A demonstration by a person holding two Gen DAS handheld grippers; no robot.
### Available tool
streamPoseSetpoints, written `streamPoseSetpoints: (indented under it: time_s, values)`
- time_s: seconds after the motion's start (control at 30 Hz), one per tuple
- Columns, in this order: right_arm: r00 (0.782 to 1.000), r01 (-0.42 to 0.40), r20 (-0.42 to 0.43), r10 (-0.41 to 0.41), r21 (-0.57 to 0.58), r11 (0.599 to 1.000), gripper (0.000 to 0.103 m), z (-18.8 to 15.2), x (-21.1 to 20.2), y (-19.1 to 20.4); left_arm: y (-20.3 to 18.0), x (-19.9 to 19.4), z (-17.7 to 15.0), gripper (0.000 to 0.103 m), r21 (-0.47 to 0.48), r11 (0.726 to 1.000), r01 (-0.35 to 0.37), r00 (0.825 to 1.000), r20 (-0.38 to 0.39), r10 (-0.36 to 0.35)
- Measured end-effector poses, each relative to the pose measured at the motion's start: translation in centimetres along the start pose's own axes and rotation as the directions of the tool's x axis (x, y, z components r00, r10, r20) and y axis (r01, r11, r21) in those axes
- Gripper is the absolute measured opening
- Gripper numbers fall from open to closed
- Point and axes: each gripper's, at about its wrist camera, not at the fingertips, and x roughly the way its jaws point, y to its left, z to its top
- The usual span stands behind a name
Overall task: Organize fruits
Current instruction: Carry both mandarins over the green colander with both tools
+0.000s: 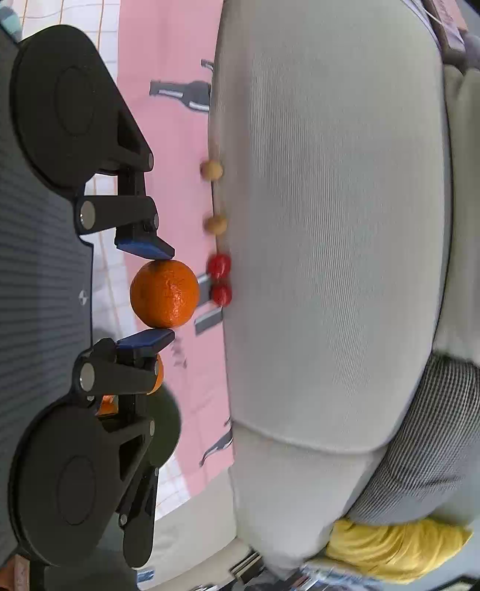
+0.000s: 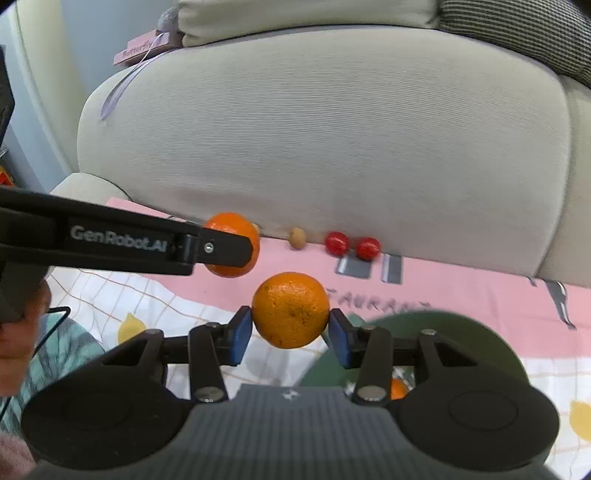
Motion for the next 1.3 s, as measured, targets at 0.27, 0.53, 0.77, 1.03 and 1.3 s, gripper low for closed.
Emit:
streamPoseSetpoints:
  time_s: [0.27,0.53,0.77,1.03,1.3]
  values:
    - [0.999,0.05,-0.002,-0.05,0.054,0.997,0.043,-3.2,-2.7,-2.5,-4.4,-0.7,-1.4,0.046,0.086,0.994,0.061,0.998,-0.012,-0.06]
    - [0.995,0.1,-0.005,-0.1,0.073,0.992,0.043,-5.5,-4.7,-4.6,-8.3,-0.1,-2.8,0.046,0.177,0.977,0.118,0.993,-0.043,-0.112]
    - [0.993,0.119,-0.027,-0.118,0.043,0.992,0.043,-6.1,-4.7,-5.6,-10.2,1.1,-3.6,0.046,0.228,0.96,0.161,0.985,-0.095,-0.143]
    - [0.986,0.151,-0.061,-0.154,-0.048,0.987,0.043,-6.0,-3.6,-6.1,-11.2,3.2,-4.1,0.046,0.258,0.951,0.173,0.98,-0.145,-0.139]
    - [0.979,0.167,-0.102,-0.178,-0.109,0.98,0.042,-6.1,-1.5,-6.8,-11.1,5.5,-3.9,0.046,0.272,0.948,0.165,0.976,-0.183,-0.117]
